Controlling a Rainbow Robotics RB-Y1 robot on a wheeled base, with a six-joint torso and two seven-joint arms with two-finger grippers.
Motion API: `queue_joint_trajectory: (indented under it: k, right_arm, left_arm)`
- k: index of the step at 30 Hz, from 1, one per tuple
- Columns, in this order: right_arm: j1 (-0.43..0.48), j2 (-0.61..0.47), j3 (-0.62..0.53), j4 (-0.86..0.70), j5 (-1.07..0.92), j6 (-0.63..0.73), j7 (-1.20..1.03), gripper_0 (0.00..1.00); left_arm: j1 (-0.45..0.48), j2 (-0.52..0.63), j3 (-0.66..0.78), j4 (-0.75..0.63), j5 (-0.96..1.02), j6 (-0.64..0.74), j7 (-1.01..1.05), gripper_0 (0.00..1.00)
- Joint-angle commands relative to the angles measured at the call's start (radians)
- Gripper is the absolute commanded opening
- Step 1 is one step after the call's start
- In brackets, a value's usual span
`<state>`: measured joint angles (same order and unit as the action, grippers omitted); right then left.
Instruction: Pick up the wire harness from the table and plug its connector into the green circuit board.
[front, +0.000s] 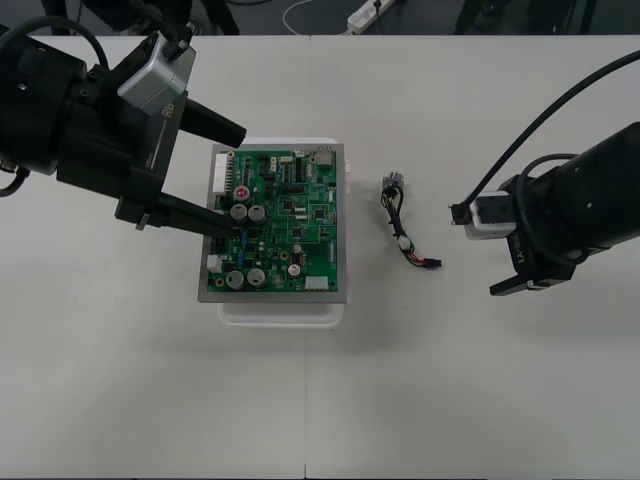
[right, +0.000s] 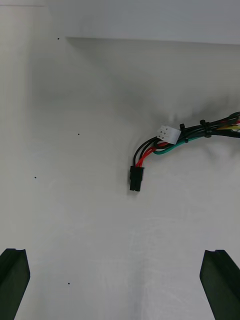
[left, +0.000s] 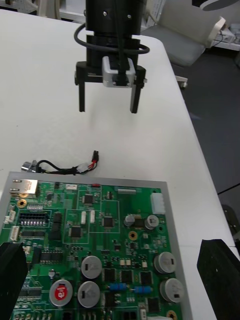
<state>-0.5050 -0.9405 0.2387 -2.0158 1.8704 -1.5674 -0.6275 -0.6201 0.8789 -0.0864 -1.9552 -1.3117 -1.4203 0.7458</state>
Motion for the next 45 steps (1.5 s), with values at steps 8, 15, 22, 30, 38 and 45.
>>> queue_joint_trajectory:
  k: [8,15,22,30,38,45]
  right_arm:
    - [-0.069,0.002,0.076,0.035,0.066,-0.003,-0.084,1.0]
    - [-0.07,0.028,0.077,0.035,0.108,-0.003,-0.109,1.0]
    - [-0.07,0.057,0.082,0.063,0.141,-0.003,-0.126,1.0]
    - [-0.076,0.109,0.122,0.072,0.217,-0.003,-0.146,1.0]
    - [-0.087,0.141,0.162,0.072,0.311,-0.003,-0.159,1.0]
    - [-0.095,0.158,0.2,0.078,0.368,-0.003,-0.181,1.0]
  left_arm:
    - [-0.086,-0.067,-0.078,-0.027,-0.067,0.152,-0.034,1.0]
    - [-0.104,-0.08,-0.11,-0.024,-0.075,0.161,-0.025,1.0]
    - [-0.127,-0.104,-0.11,-0.001,-0.104,0.161,-0.016,1.0]
    - [-0.144,-0.138,-0.111,0.012,-0.127,0.162,-0.014,1.0]
    - [-0.147,-0.14,-0.113,0.012,-0.127,0.162,-0.011,1.0]
    - [-0.148,-0.14,-0.113,0.012,-0.126,0.164,-0.011,1.0]
